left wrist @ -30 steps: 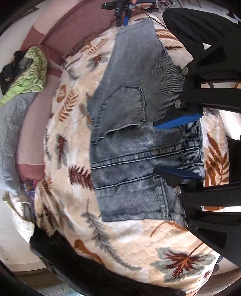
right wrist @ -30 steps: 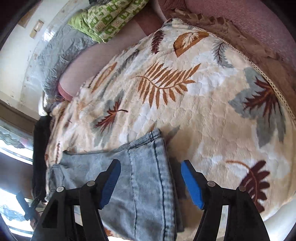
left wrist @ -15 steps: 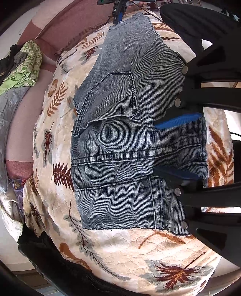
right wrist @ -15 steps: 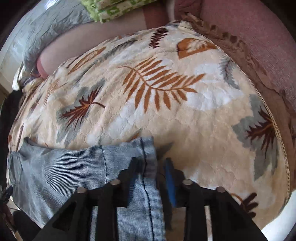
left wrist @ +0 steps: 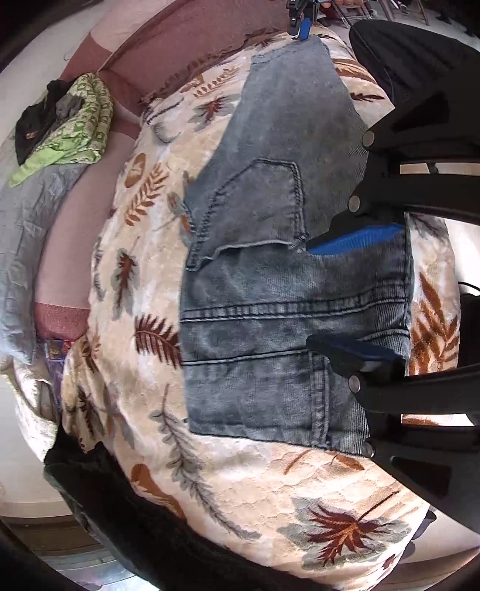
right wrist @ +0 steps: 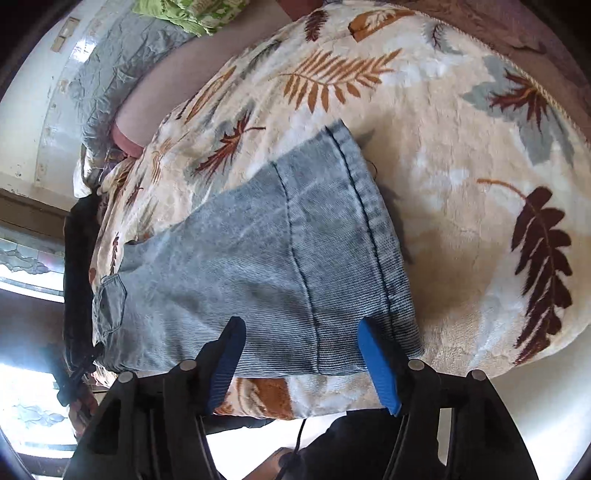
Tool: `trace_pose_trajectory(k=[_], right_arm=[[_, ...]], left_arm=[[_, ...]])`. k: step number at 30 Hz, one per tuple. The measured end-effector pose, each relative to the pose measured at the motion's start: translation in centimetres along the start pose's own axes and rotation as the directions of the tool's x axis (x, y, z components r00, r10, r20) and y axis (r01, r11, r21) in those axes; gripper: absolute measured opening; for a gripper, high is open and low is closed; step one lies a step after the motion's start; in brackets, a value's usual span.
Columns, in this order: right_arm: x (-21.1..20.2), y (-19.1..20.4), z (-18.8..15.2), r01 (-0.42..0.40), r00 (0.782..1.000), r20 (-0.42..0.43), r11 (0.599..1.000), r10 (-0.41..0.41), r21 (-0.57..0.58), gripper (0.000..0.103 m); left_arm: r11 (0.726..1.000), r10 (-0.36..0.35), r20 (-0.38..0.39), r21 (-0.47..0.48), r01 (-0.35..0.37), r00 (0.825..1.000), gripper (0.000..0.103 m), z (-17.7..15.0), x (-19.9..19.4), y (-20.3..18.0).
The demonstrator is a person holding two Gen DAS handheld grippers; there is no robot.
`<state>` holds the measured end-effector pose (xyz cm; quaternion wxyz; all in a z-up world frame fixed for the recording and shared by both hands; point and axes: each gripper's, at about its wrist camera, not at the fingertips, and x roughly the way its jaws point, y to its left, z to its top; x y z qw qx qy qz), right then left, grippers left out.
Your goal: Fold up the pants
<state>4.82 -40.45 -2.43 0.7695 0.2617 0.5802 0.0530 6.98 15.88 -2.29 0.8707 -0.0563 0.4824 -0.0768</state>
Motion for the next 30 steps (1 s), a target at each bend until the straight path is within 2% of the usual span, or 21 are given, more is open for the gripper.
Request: trace_pose_trajectory(k=[2,4,6,8,11,12,14,16,18,19,21,22,23,24,27,30], right_arm=[[-0.7,4.0,1.1,0.001,1.0,0.027,0.996,0.002,-0.091,0.067],[-0.1,8.6,2.4,-0.046,0.998,0.029,0.982,0.052,-0.182,0.067],[1.5,14.0,3.1,-0.078,0.996,0.016,0.953,0.087,-0.291,0.067],[4.1,19.2,3.9,-0.111,0.994,-0.021,0.921,0.111,-0.374,0.067],[9.3,26.4,5.1,-0.133,0.991,-0.091,0.868,0.101,-0.479,0.067],[11.3,28.5,5.5,-0.122,0.991,-0.106,0.853,0.079,-0.508,0.066],[15.2,31.8,6.0,-0.098,0.991,-0.135,0.823,0.027,-0.56,0.066],[18.9,33.8,6.5,-0.059,0.988,-0.151,0.793,-0.042,-0.606,0.062],[22.0,34.6,6.9,-0.045,0.979,-0.185,0.785,-0.09,-0.618,0.048],[23.1,34.8,7.0,-0.045,0.974,-0.203,0.784,-0.104,-0.619,0.044],[24.6,35.0,6.8,-0.067,0.961,-0.25,0.78,-0.117,-0.622,0.029],[24.9,35.3,6.5,-0.07,0.959,-0.254,0.765,-0.125,-0.641,0.024],[24.7,35.8,6.1,-0.051,0.963,-0.228,0.739,-0.14,-0.672,0.01],[24.4,36.3,5.8,-0.025,0.969,-0.194,0.717,-0.154,-0.697,0.004],[22.8,37.6,5.7,0.066,0.983,-0.062,0.657,-0.17,-0.751,0.002],[23.1,38.5,5.2,0.165,0.977,0.052,0.583,-0.206,-0.795,0.002]], left_arm=[[0.999,-0.047,0.069,-0.022,0.049,0.997,0.06,1.0,-1.2,-1.0],[0.995,-0.076,0.123,-0.057,0.084,0.989,0.064,2.0,-1.4,-1.9],[0.992,-0.074,0.139,-0.092,0.087,0.988,0.064,2.6,-0.4,-2.6],[0.991,-0.016,0.136,-0.127,0.033,0.991,0.064,2.7,1.4,-2.7],[0.981,0.084,0.071,-0.179,-0.07,0.994,0.064,1.6,4.7,-1.4],[0.977,0.087,0.054,-0.199,-0.074,0.995,0.064,1.0,5.7,-0.6],[0.979,0.082,0.091,-0.197,-0.063,0.993,0.064,0.0,6.2,0.2],[0.98,0.081,0.098,-0.187,-0.062,0.992,0.064,0.0,6.0,0.2],[0.979,0.078,0.103,-0.194,-0.057,0.992,0.064,-0.1,6.1,0.4],[0.981,0.08,0.103,-0.184,-0.06,0.991,0.064,-0.2,6.1,0.3],[0.984,0.083,0.106,-0.167,-0.064,0.991,0.064,-0.2,6.0,0.1],[0.984,0.082,0.106,-0.164,-0.064,0.991,0.064,-0.2,6.0,0.1],[0.985,0.084,0.106,-0.16,-0.067,0.991,0.064,-0.2,6.0,0.1],[0.985,0.086,0.106,-0.156,-0.069,0.991,0.064,-0.2,6.0,0.1],[0.986,0.094,0.105,-0.145,-0.078,0.99,0.064,-0.3,6.1,-0.1],[0.986,0.109,0.103,-0.135,-0.095,0.989,0.064,-0.3,6.1,-0.3]])
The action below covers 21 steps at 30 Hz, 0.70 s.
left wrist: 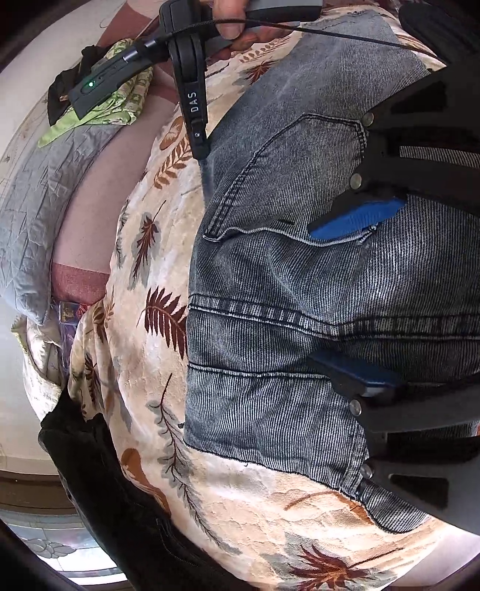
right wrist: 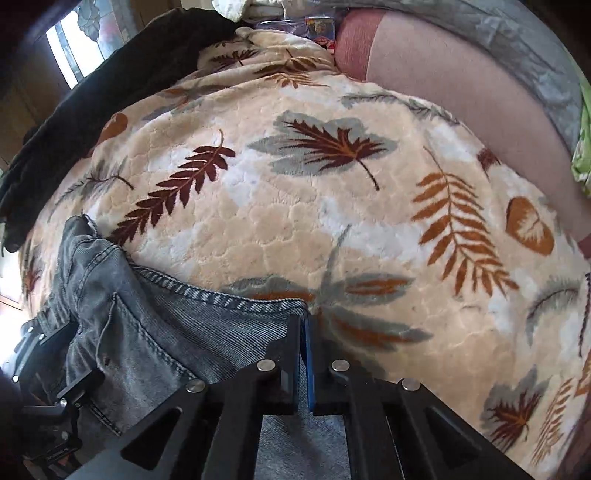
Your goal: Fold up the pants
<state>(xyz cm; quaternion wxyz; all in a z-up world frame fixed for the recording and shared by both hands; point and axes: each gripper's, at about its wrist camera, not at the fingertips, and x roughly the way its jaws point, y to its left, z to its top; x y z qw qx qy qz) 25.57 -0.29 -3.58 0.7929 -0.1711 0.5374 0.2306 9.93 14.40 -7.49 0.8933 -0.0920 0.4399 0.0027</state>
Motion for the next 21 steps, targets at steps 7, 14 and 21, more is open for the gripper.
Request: trace_pose_trajectory(k=[7,14,21], right_arm=[[2.0,-1.6,-0.3,0.018,1.0,0.021,0.995,-0.021,0.098,0.0],[-1.6,-5.0,-1.1,-0.173,0.985,0.055,0.957,0.165,0.234,0.068],[2.1,-2.4,-1.6,-0.205,0.973,-0.072,0.963,0.22,0.173,0.029]], left_arm=[[0.999,0.032,0.007,0.044,-0.032,0.999,0.066,-0.3,-0.1,-0.7],[0.999,0.036,0.007,0.036,-0.036,0.999,0.068,-0.2,0.0,-0.7],[0.999,0.038,0.01,0.037,-0.038,0.999,0.068,-0.4,-0.1,-0.8]])
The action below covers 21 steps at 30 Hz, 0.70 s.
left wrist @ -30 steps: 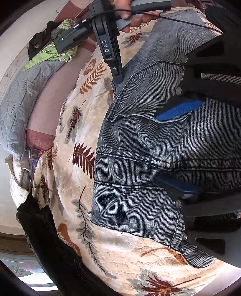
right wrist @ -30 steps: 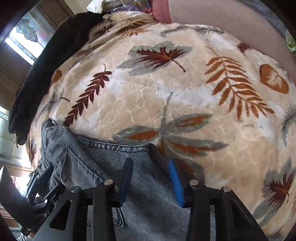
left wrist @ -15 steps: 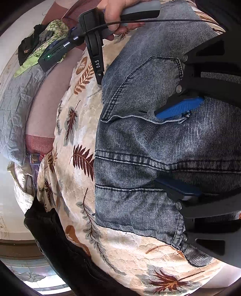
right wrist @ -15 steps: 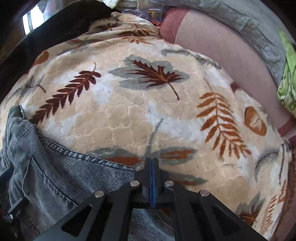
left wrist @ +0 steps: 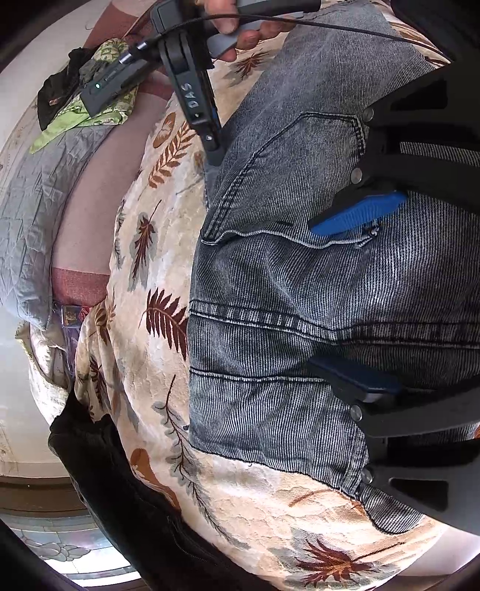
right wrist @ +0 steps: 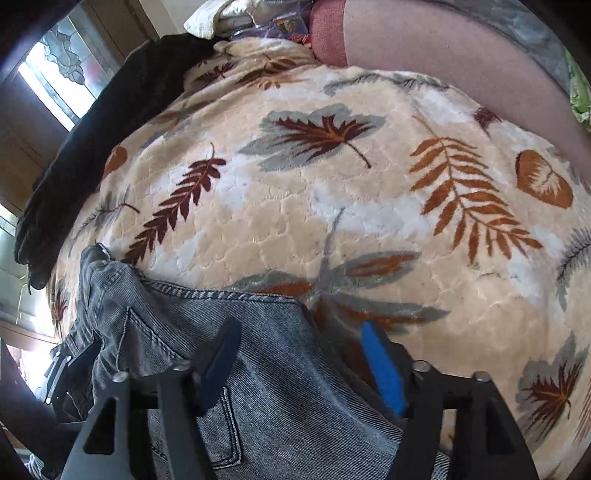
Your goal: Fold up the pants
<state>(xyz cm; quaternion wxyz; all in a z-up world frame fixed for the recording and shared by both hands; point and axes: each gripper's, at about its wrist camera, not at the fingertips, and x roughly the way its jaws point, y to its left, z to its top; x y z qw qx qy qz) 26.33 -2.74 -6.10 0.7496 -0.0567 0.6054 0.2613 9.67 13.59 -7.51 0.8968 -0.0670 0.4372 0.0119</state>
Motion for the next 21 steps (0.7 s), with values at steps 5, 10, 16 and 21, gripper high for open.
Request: trace_pose_trajectory(k=[5,10,16,21], right_arm=[[0.3,2.2,0.1,0.108,0.994,0.017,0.987,-0.107,-0.117,0.003],[1.5,3.3,0.1,0.225,0.974,0.05,0.958,-0.219,-0.177,0.002],[0.4,2.3,-0.6,0.186,0.98,0.09,0.978,-0.178,-0.092,0.005],[-4.2,2.2,-1.3,0.072,0.982,0.177,0.997,-0.069,-0.008,0.011]], left_arm=[[1.0,-0.004,0.001,0.004,0.004,1.0,0.068,0.0,0.0,0.1],[1.0,0.007,0.0,0.014,-0.007,1.0,0.069,0.0,0.1,-0.2],[0.999,-0.031,0.141,-0.021,0.034,0.99,0.069,0.4,-3.3,0.5],[0.997,0.072,0.162,-0.037,-0.067,0.984,0.069,0.3,-4.4,1.6]])
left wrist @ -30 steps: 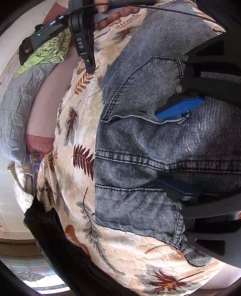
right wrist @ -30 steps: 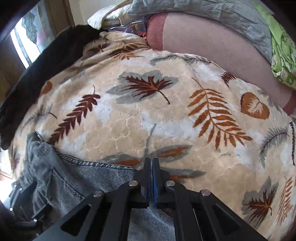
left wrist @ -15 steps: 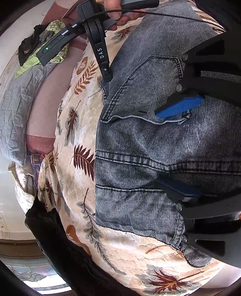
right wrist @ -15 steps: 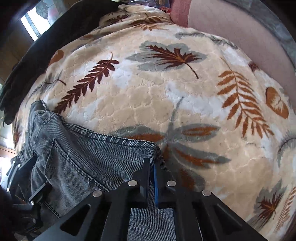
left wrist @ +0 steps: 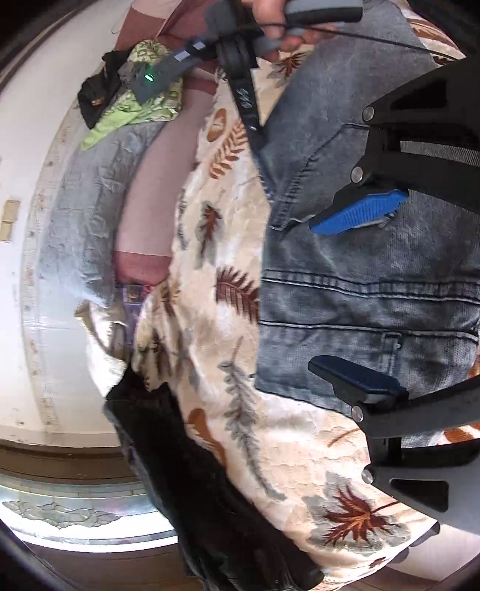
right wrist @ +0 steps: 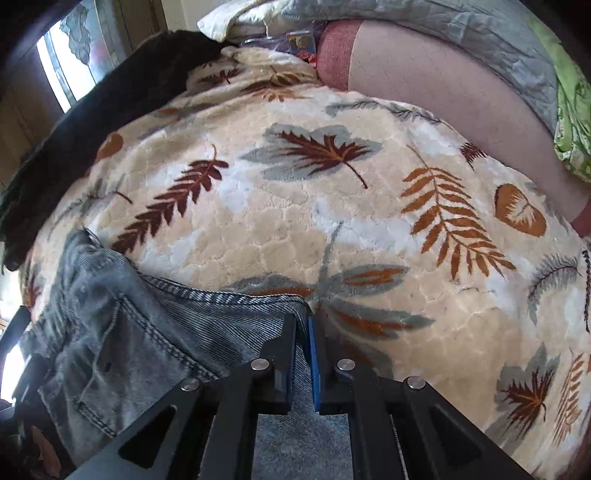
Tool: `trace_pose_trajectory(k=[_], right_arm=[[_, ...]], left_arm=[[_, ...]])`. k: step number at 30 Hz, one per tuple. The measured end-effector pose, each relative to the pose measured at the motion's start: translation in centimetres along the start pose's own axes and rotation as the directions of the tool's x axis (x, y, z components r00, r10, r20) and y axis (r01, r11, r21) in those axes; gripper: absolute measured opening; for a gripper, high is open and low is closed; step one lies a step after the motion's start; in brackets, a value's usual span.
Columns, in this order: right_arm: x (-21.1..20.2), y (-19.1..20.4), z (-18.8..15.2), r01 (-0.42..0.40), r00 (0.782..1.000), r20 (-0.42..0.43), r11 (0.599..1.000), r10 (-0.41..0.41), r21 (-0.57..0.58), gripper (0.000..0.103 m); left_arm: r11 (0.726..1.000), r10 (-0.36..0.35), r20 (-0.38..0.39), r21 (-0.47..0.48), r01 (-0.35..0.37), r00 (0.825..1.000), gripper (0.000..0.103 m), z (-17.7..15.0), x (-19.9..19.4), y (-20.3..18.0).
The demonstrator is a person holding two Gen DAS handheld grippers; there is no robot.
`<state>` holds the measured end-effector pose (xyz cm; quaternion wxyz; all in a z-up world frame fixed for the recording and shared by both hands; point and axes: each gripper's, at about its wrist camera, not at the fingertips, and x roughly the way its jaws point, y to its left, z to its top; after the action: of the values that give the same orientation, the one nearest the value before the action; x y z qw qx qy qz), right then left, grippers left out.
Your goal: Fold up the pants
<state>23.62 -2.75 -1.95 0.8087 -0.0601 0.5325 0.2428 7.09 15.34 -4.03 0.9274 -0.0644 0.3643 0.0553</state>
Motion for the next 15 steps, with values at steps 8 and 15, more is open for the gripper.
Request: trace_pose_trajectory(k=[8,15], right_arm=[[3.1,0.2,0.5,0.152,0.988,-0.023,0.987,-0.151,0.056,0.031],[1.3,-3.0,0.2,0.015,1.0,-0.005,0.993,-0.015,0.114,0.055]], left_arm=[[0.999,0.04,-0.149,0.03,-0.036,0.988,0.073,-2.1,2.9,0.3],[0.998,0.057,-0.142,0.034,-0.052,0.988,0.075,-2.0,2.9,0.1]])
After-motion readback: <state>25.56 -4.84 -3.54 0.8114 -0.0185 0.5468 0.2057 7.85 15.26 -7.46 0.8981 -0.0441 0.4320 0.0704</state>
